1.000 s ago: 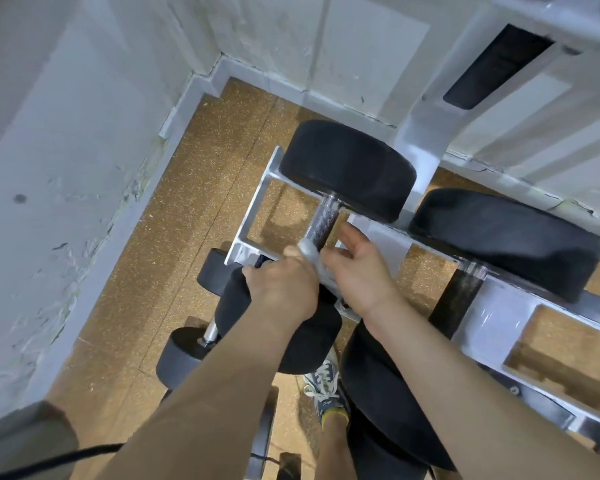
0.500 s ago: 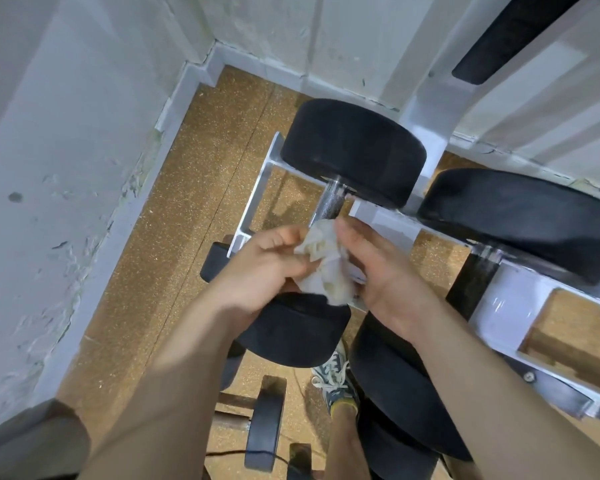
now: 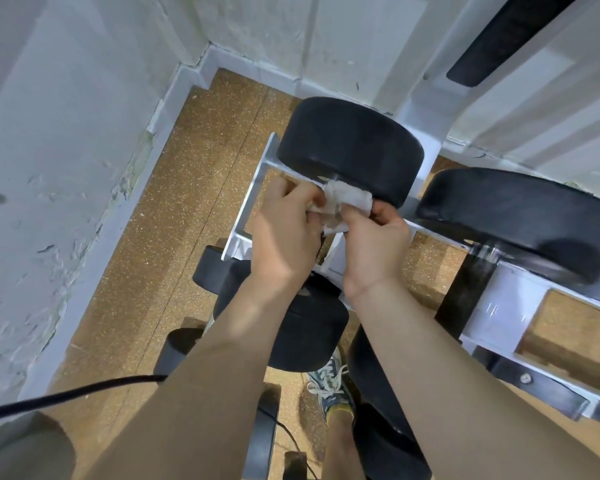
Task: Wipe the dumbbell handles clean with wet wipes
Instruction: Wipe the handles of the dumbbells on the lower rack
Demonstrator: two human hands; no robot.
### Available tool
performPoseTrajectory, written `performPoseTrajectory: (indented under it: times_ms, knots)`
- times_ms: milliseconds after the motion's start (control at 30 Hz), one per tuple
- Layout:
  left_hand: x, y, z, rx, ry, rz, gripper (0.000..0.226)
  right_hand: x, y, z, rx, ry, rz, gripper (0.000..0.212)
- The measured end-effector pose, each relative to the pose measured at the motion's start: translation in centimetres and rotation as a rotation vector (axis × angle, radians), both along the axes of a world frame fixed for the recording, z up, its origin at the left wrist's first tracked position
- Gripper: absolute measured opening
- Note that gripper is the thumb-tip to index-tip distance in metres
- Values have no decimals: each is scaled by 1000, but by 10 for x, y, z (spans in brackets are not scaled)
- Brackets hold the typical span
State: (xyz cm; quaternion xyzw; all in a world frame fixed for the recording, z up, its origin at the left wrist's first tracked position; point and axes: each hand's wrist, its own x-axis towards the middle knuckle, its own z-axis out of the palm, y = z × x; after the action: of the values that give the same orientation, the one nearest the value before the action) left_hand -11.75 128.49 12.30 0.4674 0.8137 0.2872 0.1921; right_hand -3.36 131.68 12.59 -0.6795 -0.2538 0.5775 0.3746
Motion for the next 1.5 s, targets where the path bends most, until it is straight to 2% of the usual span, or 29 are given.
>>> performPoseTrajectory:
  times_ms: [133, 233, 300, 333, 400, 467, 500, 567, 633, 700, 733, 800, 867, 933, 967, 1067, 1167, 1267, 1433, 1500]
  knots:
    - [-1, 11, -1, 42, -123, 15, 19, -7, 6, -6, -186, 171, -190, 14]
    - [-2, 24, 0, 69, -156, 72, 14, -13, 14, -11, -266, 143, -219, 14]
    - [-4, 22, -3, 56, -126, -2, 15, -14, 14, -16, -190, 37, -249, 21]
    - [-5, 19, -5, 43, -82, -76, 15, -12, 10, -17, -99, -81, -184, 24]
    - [-7, 8, -5, 5, 5, -208, 14, -7, -3, -15, 79, -340, 96, 20]
    - [-10, -3, -3, -21, 84, -287, 12, -2, -17, -8, 147, -485, 340, 19]
    - [-12, -9, -2, -49, 135, -331, 10, 3, -23, -7, 161, -509, 427, 18]
    - [-11, -18, -1, -231, 188, -445, 11, 14, -34, -8, 136, -526, 604, 17]
    - [-12, -20, 5, -464, 157, -508, 14, 21, -44, -10, -1, -480, 762, 27]
    - [-19, -17, 16, -619, 68, -506, 25, 23, -44, -9, -138, -406, 802, 37]
    - [-24, -18, 23, -640, -11, -489, 31, 22, -41, -9, -159, -375, 780, 40]
    - [-26, -29, 33, -596, -170, -432, 38, 20, -35, -8, -93, -348, 701, 28]
    - [-15, -57, 32, -448, -105, -326, 40, 18, -38, -8, -22, -383, 732, 18]
    - [3, -87, 26, -356, 58, -121, 39, 25, -45, -12, -8, -459, 873, 19]
    - [10, -97, 22, -354, 63, 15, 38, 31, -46, -12, -21, -513, 949, 21]
    - [26, -106, 13, -385, -126, 387, 52, 47, -38, -12, -49, -672, 1143, 32]
    - [37, -103, 5, -329, 21, 453, 58, 36, -41, -4, 49, -638, 1303, 19]
    - [41, -102, -1, -238, 108, 505, 51, 21, -38, 4, 126, -493, 1362, 19]
    - [41, -103, -4, -215, 121, 512, 44, -8, -24, 7, 403, -671, 1559, 18]
    - [41, -104, -6, -213, 124, 508, 43, -13, -20, 10, 446, -617, 1675, 18]
